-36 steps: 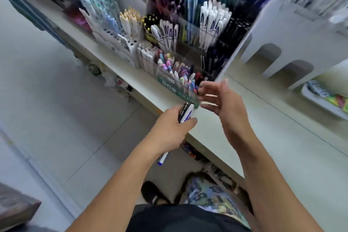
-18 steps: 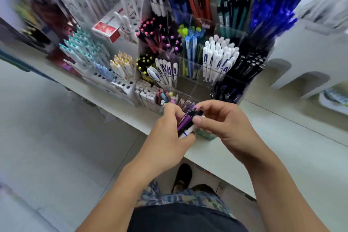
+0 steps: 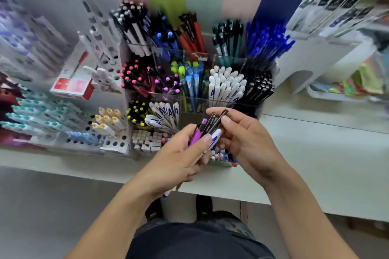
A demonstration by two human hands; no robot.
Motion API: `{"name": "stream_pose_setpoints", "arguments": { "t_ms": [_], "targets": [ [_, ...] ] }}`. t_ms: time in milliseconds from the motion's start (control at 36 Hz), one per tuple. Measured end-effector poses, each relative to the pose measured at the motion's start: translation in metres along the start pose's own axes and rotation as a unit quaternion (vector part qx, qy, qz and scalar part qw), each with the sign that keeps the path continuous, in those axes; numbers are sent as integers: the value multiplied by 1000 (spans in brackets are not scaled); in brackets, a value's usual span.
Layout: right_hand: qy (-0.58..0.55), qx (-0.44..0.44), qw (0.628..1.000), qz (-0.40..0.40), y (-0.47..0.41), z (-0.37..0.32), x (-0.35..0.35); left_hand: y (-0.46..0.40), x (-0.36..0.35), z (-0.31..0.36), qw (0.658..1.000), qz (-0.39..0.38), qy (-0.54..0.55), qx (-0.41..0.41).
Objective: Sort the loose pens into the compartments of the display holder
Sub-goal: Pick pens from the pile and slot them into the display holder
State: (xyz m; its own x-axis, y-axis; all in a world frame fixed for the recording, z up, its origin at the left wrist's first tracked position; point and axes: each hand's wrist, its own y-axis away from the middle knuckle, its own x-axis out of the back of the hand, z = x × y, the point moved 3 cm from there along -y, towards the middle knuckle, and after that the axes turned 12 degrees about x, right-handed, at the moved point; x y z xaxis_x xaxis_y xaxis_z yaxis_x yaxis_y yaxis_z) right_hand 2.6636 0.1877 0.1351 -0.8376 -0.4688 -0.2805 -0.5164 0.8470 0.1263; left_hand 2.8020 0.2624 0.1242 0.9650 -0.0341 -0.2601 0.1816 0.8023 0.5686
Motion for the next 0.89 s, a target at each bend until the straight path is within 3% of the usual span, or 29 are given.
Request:
{"name": "stream_pose_setpoints", "arguments": {
  "t_ms": [250, 361, 500, 583, 639, 694, 806, 889],
  "targets": [
    [-45, 35, 990, 129, -3, 0, -23, 1, 27, 8, 993, -88, 81, 8],
    [-30, 44, 981, 188, 3, 3, -28, -3, 30, 9, 993, -98, 59, 6],
    [40, 90, 954, 285, 11, 7, -26, -5, 28, 14, 995, -37, -77, -50],
    [118, 166, 912, 357, 17, -2, -22, -8, 29, 18, 953, 83, -235, -172],
    [122, 170, 914, 348, 19, -5, -20, -9, 27, 20, 924, 121, -295, -209],
    [102, 128, 942, 293, 18, -5, -17, -11, 21, 22, 913, 113, -322, -222],
    [1, 64, 979, 195, 17, -8, -3, -18, 3, 32, 964, 5, -226, -140],
    [-18, 57, 984, 166, 20, -17, 6, -21, -12, 36, 968, -63, -222, -96]
  ]
}}
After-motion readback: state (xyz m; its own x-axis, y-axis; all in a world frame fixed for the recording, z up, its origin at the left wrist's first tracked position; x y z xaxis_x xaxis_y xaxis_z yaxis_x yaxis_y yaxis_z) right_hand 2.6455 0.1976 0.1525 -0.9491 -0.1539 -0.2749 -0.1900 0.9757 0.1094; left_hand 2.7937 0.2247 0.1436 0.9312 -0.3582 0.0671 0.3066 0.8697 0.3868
